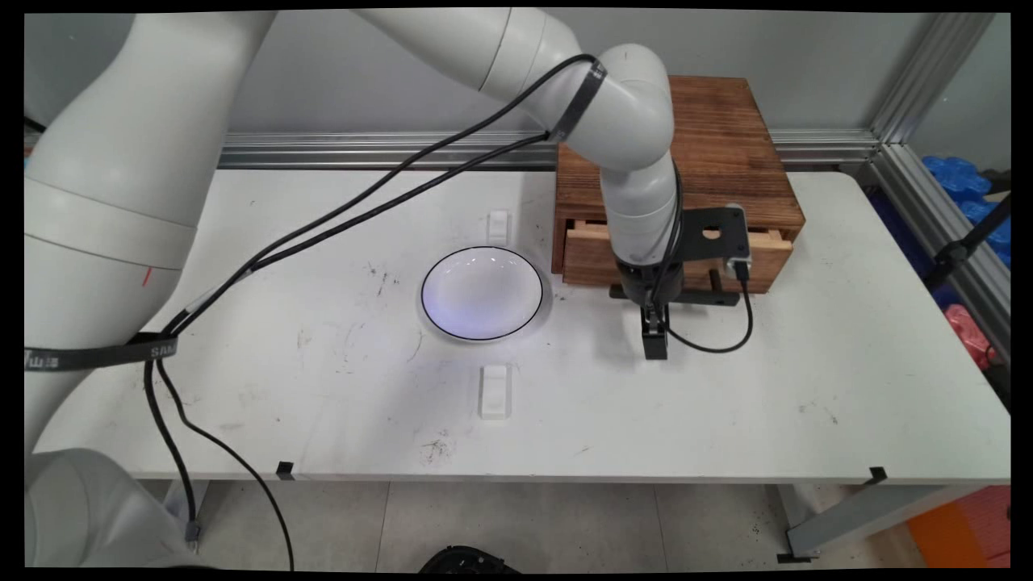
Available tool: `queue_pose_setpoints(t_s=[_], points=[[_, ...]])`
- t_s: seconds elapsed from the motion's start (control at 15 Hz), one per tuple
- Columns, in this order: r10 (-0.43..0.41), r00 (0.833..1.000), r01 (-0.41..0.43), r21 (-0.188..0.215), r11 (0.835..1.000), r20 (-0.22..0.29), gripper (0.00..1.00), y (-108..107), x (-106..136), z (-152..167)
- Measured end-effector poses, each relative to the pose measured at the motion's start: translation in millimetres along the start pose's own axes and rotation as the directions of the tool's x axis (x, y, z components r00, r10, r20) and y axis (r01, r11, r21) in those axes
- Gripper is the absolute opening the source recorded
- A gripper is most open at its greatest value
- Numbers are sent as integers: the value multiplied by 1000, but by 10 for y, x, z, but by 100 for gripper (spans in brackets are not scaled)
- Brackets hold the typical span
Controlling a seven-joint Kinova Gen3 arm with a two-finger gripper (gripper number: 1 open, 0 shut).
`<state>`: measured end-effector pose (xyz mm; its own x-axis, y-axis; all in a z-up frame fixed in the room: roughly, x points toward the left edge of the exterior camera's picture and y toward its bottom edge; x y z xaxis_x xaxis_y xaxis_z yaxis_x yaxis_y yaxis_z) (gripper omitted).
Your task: Open the drawer
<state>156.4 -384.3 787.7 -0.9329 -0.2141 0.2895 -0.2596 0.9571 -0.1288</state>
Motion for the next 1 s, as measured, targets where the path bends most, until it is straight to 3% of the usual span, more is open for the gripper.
queue_pose_setpoints(t_s=[0.33,1.0], points=[[0,1000,0,-32,999,9,100,260,25,-63],[-18,1000,18,-91,996,4,100,981,84,-191]])
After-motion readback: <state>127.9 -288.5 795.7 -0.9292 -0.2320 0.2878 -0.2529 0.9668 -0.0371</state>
